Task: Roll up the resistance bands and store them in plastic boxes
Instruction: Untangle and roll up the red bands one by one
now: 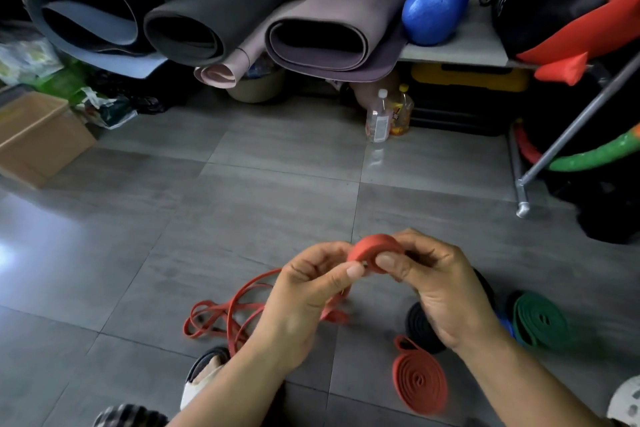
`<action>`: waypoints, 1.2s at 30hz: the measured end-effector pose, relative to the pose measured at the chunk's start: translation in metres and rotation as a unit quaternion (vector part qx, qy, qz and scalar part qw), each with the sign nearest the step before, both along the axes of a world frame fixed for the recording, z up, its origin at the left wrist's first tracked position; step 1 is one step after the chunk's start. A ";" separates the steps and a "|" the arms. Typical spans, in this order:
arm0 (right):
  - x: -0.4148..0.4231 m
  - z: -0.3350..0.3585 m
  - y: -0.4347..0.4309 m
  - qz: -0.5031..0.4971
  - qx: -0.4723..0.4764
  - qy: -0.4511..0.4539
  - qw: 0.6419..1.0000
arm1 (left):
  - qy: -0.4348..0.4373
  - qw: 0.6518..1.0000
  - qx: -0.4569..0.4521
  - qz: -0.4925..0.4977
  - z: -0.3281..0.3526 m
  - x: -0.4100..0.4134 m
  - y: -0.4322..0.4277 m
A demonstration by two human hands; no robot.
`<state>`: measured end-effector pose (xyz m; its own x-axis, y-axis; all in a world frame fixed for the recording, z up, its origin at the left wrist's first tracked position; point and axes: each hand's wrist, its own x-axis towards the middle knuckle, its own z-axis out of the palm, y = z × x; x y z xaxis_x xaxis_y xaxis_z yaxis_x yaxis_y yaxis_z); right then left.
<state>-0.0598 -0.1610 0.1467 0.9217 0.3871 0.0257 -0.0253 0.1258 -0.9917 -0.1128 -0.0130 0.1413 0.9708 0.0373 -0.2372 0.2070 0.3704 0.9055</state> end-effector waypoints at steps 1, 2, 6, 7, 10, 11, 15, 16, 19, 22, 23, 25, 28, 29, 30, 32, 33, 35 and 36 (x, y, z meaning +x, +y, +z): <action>-0.003 -0.001 0.004 -0.022 0.027 0.034 0.999 | -0.004 0.999 0.012 0.033 0.002 0.000 -0.005; -0.005 -0.004 0.008 -0.039 0.050 0.059 0.996 | -0.002 0.998 0.016 0.055 0.002 0.000 -0.008; -0.011 -0.006 0.018 -0.081 0.130 0.164 0.974 | 0.035 0.997 -0.015 0.065 0.004 -0.001 -0.019; -0.013 -0.006 0.021 -0.088 0.155 0.191 0.965 | 0.037 0.997 -0.005 0.070 0.003 -0.001 -0.020; -0.021 -0.004 0.028 -0.096 0.182 0.207 0.956 | 0.044 0.995 0.013 0.091 0.004 -0.001 -0.024; -0.023 -0.002 0.028 -0.091 0.173 0.211 0.958 | 0.048 0.994 0.006 0.093 0.004 -0.001 -0.023; -0.007 0.004 0.011 -0.008 -0.018 0.110 0.994 | 0.015 0.990 0.116 0.074 0.005 0.001 -0.008; -0.001 0.007 0.004 0.021 -0.115 0.033 0.993 | -0.007 0.978 0.202 0.050 0.005 0.001 -0.003; 0.010 0.010 -0.011 0.087 -0.341 -0.151 0.924 | -0.039 0.908 0.415 -0.040 0.006 -0.002 0.007; 0.009 0.013 -0.011 0.123 -0.382 -0.176 0.899 | -0.032 0.885 0.459 -0.071 0.011 -0.004 0.007; 0.008 0.013 -0.011 0.120 -0.363 -0.165 0.909 | -0.027 0.893 0.444 -0.067 0.012 -0.003 0.006; 0.009 0.014 -0.009 0.102 -0.270 -0.108 0.952 | -0.010 0.937 0.346 -0.033 0.013 -0.001 0.007; 0.010 0.017 -0.008 0.066 -0.123 -0.008 0.990 | 0.003 0.982 0.186 -0.004 0.012 0.001 0.007; 0.010 0.016 -0.008 0.050 -0.100 0.008 0.994 | 0.014 0.992 0.127 0.000 0.012 0.000 0.005; 0.010 0.016 -0.006 0.033 -0.081 0.021 0.996 | 0.027 0.996 0.079 0.008 0.013 0.000 0.001; 0.007 0.015 -0.001 -0.002 -0.047 0.035 0.998 | 0.037 0.997 0.059 0.025 0.013 -0.002 -0.005; 0.005 0.014 0.002 -0.018 -0.034 0.037 0.999 | 0.033 0.996 0.073 0.037 0.013 -0.003 -0.007; 0.002 0.014 0.005 -0.034 -0.021 0.025 0.999 | 0.017 0.994 0.077 0.069 0.015 -0.005 -0.009; 0.001 0.015 0.006 -0.040 -0.016 0.019 0.999 | 0.014 0.994 0.066 0.085 0.016 -0.005 -0.010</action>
